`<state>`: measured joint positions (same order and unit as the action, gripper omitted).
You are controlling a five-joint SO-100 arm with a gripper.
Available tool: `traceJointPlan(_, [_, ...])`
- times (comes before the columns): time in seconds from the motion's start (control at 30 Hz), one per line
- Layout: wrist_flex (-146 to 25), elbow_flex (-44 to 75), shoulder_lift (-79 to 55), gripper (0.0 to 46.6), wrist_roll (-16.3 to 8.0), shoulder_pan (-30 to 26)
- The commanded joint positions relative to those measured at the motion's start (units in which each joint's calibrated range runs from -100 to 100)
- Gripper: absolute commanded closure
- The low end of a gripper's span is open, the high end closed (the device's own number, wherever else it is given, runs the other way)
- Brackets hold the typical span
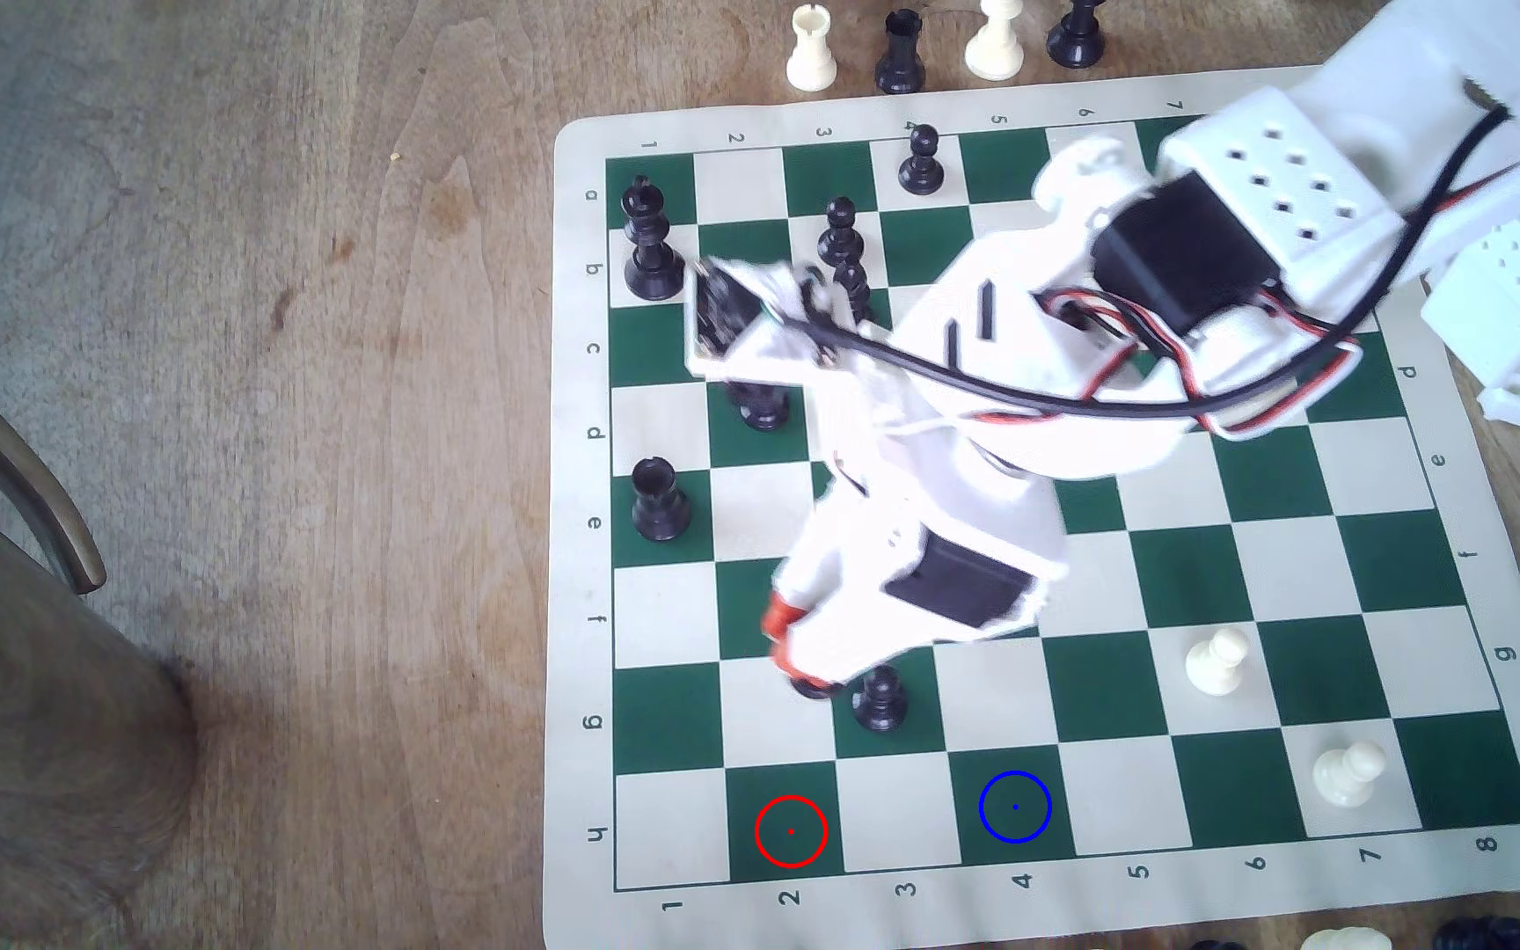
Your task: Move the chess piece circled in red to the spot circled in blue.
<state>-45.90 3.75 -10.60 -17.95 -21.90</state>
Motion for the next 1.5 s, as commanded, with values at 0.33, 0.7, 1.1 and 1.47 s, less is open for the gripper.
traceJointPlan(0.33, [6.83, -23.70, 14.33, 46.4, -0.29, -5.75])
traceJointPlan(0.7, [9.78, -22.34, 7.88, 46.4, -0.29, -8.95])
traceJointPlan(1.1, [12.81, -22.34, 5.85, 46.4, -0.20, -8.02])
traceJointPlan(1.47, [14.53, -22.25, 3.04, 46.4, -0.15, -8.33])
